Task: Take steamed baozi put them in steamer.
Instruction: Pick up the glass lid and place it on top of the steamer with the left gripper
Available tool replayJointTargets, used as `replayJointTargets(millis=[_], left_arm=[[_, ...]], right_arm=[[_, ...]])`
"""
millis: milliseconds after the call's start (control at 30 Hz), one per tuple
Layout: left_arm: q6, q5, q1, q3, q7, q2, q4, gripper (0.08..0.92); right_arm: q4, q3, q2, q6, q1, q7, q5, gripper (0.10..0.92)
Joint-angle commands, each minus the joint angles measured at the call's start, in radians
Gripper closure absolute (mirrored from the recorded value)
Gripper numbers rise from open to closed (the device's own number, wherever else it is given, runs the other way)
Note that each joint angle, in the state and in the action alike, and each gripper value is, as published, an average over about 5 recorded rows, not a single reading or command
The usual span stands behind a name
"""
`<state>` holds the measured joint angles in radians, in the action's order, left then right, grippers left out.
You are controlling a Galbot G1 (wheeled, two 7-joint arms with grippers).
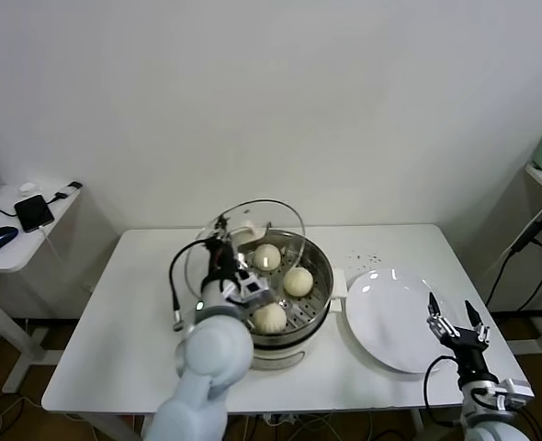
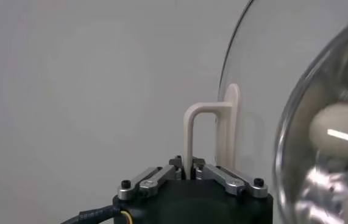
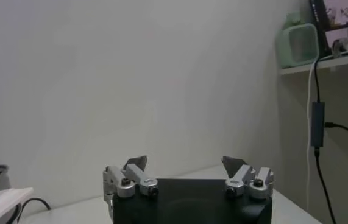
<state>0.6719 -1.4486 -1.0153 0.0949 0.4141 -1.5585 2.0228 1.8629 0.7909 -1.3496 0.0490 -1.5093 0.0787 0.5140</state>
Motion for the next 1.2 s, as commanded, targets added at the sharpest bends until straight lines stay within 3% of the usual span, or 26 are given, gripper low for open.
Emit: replayJointTargets(millis=[33, 667, 1200], left_arm=[[0.014, -0.076, 0.052, -0.149, -0.055, -0.061, -0.121, 0.836], [-0.004, -0.271, -0.031, -0.147, -0.102, -0.091, -0.204, 0.836], [-0.017, -0.267, -0.047, -0.14, -0.122, -0.08, -0.236, 0.836]], right_arm=[[-0.005, -0.003, -0.007, -0.002, 0.005, 0.001, -0.014, 0.203], [-0.026, -0.014, -0.002, 0.001, 0.026, 0.008, -0.013, 0.203], [-0.033, -0.027, -0.006, 0.004, 0.028, 0.006, -0.013, 0.203]])
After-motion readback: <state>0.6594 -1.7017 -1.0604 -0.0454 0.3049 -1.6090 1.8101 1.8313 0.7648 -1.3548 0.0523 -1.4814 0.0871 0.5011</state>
